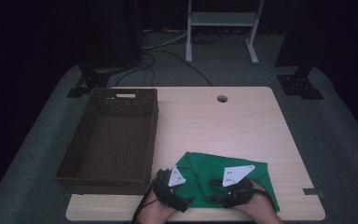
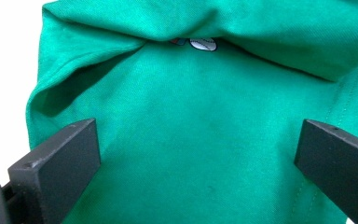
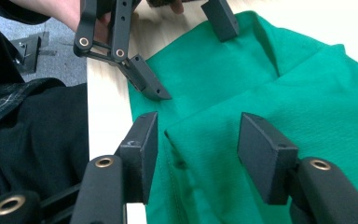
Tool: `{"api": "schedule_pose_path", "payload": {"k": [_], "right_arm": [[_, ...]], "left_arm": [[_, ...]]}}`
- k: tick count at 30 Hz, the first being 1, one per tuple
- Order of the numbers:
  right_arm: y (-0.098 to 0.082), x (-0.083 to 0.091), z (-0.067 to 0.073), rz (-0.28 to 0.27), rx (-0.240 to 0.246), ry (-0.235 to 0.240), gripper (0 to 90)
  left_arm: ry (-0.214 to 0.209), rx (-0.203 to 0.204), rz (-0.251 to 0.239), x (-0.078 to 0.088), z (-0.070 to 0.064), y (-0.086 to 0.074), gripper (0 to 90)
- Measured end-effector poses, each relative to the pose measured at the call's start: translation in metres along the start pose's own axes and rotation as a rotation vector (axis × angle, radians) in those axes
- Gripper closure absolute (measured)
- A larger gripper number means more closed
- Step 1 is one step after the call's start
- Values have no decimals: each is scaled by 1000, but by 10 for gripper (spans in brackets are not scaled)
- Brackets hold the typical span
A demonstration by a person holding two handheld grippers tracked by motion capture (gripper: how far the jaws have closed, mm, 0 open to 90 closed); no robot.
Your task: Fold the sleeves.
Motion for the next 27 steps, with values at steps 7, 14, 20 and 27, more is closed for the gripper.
{"api": "schedule_pose_path", "payload": {"k": [7, 14, 20, 27], "right_arm": [[-3, -9, 1, 32, 12, -11, 463], [-8, -19, 1, 75, 25, -29, 457], [-12, -25, 0, 102, 35, -48, 489], [-13, -24, -3, 98, 36, -80, 703]], "left_arm": [[0, 0, 0, 0, 0, 0, 0], [0, -1, 0, 0, 0, 0, 0], [0, -3, 2, 0, 0, 0, 0], [1, -2, 2, 0, 0, 0, 0]]}}
Point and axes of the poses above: each handheld gripper's, and its own axes: x roughly backward along the jaws, y roughly out of its top, z roughly to its left, the point moved 9 cm from there along -x, roughly forward along the jaws
